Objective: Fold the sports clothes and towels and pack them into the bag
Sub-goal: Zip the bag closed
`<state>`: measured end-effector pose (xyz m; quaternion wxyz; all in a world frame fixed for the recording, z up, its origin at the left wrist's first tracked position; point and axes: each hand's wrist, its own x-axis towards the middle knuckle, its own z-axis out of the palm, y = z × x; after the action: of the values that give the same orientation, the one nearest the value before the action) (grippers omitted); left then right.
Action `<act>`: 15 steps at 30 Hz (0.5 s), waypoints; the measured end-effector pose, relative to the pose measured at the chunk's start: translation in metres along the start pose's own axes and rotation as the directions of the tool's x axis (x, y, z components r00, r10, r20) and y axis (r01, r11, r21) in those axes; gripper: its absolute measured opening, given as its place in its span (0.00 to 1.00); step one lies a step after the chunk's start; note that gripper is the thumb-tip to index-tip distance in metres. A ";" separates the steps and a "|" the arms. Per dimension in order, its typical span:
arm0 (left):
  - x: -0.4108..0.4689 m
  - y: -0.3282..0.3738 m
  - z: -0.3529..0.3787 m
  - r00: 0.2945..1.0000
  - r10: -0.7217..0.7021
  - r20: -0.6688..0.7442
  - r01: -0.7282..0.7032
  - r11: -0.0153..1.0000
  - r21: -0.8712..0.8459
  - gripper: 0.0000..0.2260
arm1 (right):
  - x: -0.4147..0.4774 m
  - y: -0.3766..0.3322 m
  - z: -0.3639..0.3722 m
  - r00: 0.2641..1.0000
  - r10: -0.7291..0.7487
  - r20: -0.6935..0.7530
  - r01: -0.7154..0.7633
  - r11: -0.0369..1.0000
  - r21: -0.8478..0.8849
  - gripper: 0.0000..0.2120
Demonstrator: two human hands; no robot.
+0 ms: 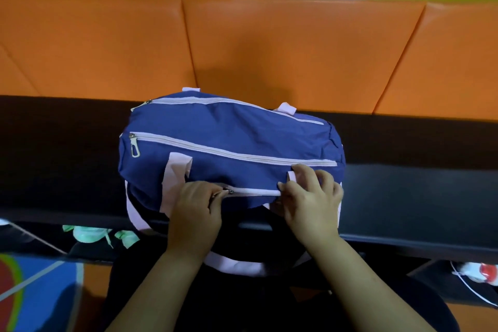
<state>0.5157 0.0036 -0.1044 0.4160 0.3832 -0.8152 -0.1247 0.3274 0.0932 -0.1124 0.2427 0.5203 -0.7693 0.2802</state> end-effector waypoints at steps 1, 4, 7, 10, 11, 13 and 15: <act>0.000 -0.003 0.000 1.000 0.018 -0.023 -0.017 0.999 0.031 0.10 | 0.003 -0.004 -0.001 1.000 0.002 0.004 -0.002 1.000 -0.017 0.17; 0.003 -0.010 0.002 0.994 0.065 -0.093 -0.055 0.993 0.104 0.10 | 0.009 -0.018 -0.004 0.997 -0.078 0.015 0.079 0.997 -0.002 0.19; 0.005 -0.014 0.000 0.990 0.091 -0.105 -0.078 0.989 0.123 0.08 | 0.014 -0.033 0.003 0.970 -0.241 0.041 0.240 0.970 0.026 0.15; 0.005 -0.016 -0.010 0.994 0.075 -0.080 -0.067 0.993 0.100 0.08 | 0.021 -0.040 0.012 0.966 -0.253 0.044 0.253 0.968 0.007 0.10; 0.007 -0.019 -0.015 0.996 0.046 -0.076 -0.039 0.995 0.094 0.08 | 0.023 -0.040 0.013 0.969 -0.244 0.040 0.244 0.970 -0.004 0.10; 0.011 -0.028 -0.029 0.996 -0.030 -0.089 0.039 0.993 0.110 0.10 | 0.024 -0.039 0.013 0.969 -0.245 0.035 0.246 0.969 -0.021 0.10; 0.015 -0.037 -0.043 0.991 -0.096 -0.096 0.108 0.986 0.128 0.09 | 0.023 -0.039 0.012 0.965 -0.259 0.033 0.260 0.965 -0.030 0.07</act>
<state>0.5629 -0.0276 -0.0881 0.4185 0.4566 -0.7816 -0.0740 0.3553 0.0583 -0.0991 0.2748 0.6164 -0.7027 0.2254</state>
